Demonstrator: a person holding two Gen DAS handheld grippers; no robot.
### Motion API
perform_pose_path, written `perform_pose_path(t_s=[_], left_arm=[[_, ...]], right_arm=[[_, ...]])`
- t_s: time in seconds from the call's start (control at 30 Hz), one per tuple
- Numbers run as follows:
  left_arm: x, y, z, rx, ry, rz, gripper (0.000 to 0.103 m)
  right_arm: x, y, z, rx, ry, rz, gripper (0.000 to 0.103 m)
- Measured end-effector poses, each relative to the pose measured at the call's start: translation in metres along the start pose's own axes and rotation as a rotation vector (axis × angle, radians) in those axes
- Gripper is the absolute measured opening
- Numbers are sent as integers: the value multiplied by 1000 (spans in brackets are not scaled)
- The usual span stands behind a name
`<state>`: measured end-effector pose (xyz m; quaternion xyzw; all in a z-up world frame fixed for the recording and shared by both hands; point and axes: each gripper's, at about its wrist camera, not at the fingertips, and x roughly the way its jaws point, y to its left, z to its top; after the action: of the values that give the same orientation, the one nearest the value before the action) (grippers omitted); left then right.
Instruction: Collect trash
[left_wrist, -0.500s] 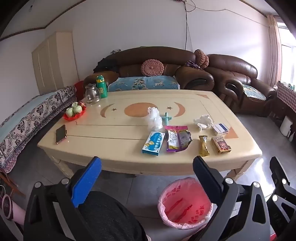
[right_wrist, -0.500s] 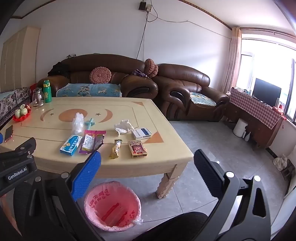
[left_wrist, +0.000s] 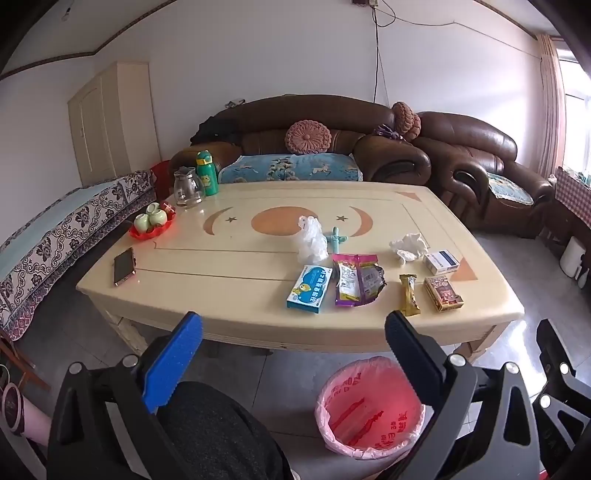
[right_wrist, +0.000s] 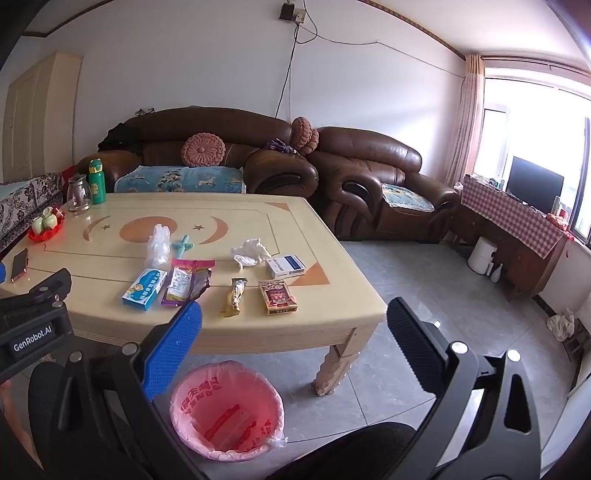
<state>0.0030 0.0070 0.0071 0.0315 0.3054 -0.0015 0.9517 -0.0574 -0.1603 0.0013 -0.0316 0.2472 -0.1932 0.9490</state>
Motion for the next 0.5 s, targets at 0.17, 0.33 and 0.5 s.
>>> perform_pose_path(t_s=[0.17, 0.33, 0.5], left_arm=[[0, -5, -7, 10, -1, 0, 97], [4, -5, -7, 7, 5, 3, 97], [10, -2, -6, 3, 14, 9, 97]], right_arm=[[-1, 5, 1, 1, -1, 2, 98], [4, 7, 0, 6, 5, 6, 98], [8, 6, -2, 5, 9, 14, 98]])
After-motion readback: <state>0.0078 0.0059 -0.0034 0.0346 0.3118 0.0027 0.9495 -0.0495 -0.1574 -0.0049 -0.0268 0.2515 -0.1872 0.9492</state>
